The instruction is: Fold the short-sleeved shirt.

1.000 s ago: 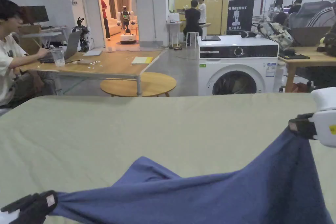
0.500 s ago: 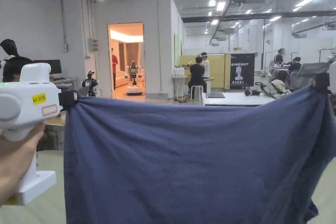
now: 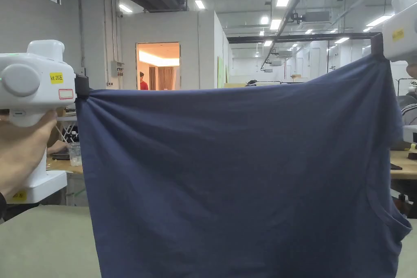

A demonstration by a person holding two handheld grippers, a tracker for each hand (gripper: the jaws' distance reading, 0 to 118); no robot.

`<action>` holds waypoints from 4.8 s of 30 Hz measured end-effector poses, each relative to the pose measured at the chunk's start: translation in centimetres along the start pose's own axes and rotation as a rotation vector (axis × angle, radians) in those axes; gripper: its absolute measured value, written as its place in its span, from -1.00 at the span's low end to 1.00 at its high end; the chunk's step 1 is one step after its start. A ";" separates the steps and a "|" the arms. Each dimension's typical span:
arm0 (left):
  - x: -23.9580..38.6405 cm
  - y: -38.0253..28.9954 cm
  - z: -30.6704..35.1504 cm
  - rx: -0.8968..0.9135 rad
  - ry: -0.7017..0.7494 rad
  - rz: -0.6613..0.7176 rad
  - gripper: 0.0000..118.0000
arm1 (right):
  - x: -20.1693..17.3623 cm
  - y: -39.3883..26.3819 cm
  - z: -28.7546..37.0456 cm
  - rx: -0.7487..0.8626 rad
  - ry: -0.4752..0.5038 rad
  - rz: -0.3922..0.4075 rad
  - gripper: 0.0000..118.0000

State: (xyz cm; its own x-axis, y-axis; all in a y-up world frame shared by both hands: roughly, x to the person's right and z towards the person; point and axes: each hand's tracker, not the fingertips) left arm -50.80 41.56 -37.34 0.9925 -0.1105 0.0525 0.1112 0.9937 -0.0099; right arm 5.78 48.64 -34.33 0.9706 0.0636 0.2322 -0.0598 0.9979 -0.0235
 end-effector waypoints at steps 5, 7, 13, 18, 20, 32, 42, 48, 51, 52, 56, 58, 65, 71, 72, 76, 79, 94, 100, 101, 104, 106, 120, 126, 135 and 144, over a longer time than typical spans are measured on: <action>0.2 -1.5 -1.2 -0.021 0.057 0.190 -1.00 | -0.1 -0.1 -0.4 0.009 0.016 -0.073 -1.00; 1.1 -2.9 -1.8 -0.050 0.055 0.168 -1.00 | -0.2 -1.3 -0.6 -0.009 0.017 -0.054 -1.00; 2.9 -10.3 -2.0 -0.181 -0.003 0.215 -1.00 | 0.0 -9.1 -0.3 -0.143 0.079 -0.081 -1.00; 3.1 -17.8 1.9 -0.271 -0.079 0.263 -1.00 | 1.2 -18.2 4.1 -0.233 0.121 -0.056 -1.00; 2.2 -20.1 4.7 -0.264 -0.106 0.293 -1.00 | 2.7 -21.5 7.4 -0.275 0.169 -0.087 -1.00; 0.5 -34.8 27.6 -0.432 -0.210 0.356 -1.00 | 8.3 -41.0 29.6 -0.606 0.210 -0.123 -1.00; 1.2 -46.3 30.8 -0.700 -0.172 0.427 -0.44 | 8.2 -51.8 35.2 -0.813 0.172 -0.144 -0.24; 0.8 -42.1 31.0 -0.613 -0.142 0.334 -0.05 | 8.2 -49.4 36.1 -0.714 0.119 -0.065 -0.04; 2.8 -37.3 30.8 -0.494 -0.173 0.226 -0.05 | 7.2 -45.7 35.5 -0.570 0.122 -0.047 -0.04; 3.8 -35.4 30.7 -0.436 -0.181 0.185 -0.05 | 6.4 -44.3 35.1 -0.509 0.133 -0.058 -0.04; 7.9 -31.0 30.3 -0.249 -0.248 0.108 -0.05 | 3.0 -40.9 33.6 -0.373 0.210 -0.087 -0.05; 9.9 -30.0 29.5 -0.210 -0.272 0.115 -0.14 | 1.5 -40.9 32.3 -0.355 0.262 -0.078 -0.25; 13.1 -29.8 28.1 -0.259 -0.330 0.161 -1.00 | -3.0 -41.3 30.8 -0.352 0.296 -0.002 -1.00; 10.4 -30.6 28.7 -0.279 -0.320 0.178 -1.00 | -3.0 -42.4 30.8 -0.375 0.315 -0.027 -1.00; 9.3 -31.0 28.8 -0.300 -0.329 0.187 -0.87 | -2.8 -42.5 31.0 -0.380 0.321 -0.030 -1.00; 4.7 -35.2 30.2 -0.493 -0.368 0.202 -0.24 | -1.5 -43.6 31.8 -0.419 0.349 -0.086 -1.00; 2.7 -39.5 31.8 -0.611 -0.249 0.188 -0.18 | -0.9 -44.6 32.5 -0.452 0.365 -0.176 -1.00; 4.5 -48.1 29.1 -0.880 -0.195 0.204 -0.91 | 3.4 -46.6 35.7 -0.542 0.248 -0.197 -1.00; 4.3 -47.5 28.8 -0.890 -0.190 0.214 -0.91 | 7.7 -48.3 37.7 -0.614 0.107 -0.140 -0.22; 4.1 -47.6 28.7 -0.890 -0.191 0.224 -0.91 | 8.5 -48.9 37.8 -0.631 0.114 -0.154 -0.20; 4.4 -47.2 29.1 -0.888 -0.190 0.237 -0.91 | 9.9 -50.7 37.6 -0.711 0.112 -0.207 -0.20; 4.8 -46.9 29.2 -0.890 -0.187 0.239 -0.91 | 9.9 -51.9 37.5 -0.743 0.148 -0.225 -0.20; 4.0 -44.3 29.3 -0.790 -0.202 0.357 -0.92 | 7.9 -51.9 34.9 -0.741 0.189 -0.155 -0.96; 5.1 -36.9 19.9 -0.595 -0.190 0.225 -0.92 | 6.9 -46.9 24.9 -0.631 0.199 -0.123 -0.97; 6.3 -40.9 4.4 -0.784 -0.124 0.257 -0.92 | 4.2 -50.6 10.1 -0.773 0.103 -0.116 -0.91; 6.4 -41.2 6.2 -0.612 -0.101 0.321 0.01 | 2.8 -49.1 12.8 -0.629 0.107 -0.060 -0.07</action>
State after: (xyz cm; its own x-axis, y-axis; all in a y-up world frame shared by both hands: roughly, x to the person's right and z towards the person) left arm -49.40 -0.03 -30.38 0.9748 0.2185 0.0449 -0.1487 0.7864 -0.5995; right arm 8.45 -0.06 -20.11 0.9879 -0.0256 0.1530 0.1117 0.8019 -0.5870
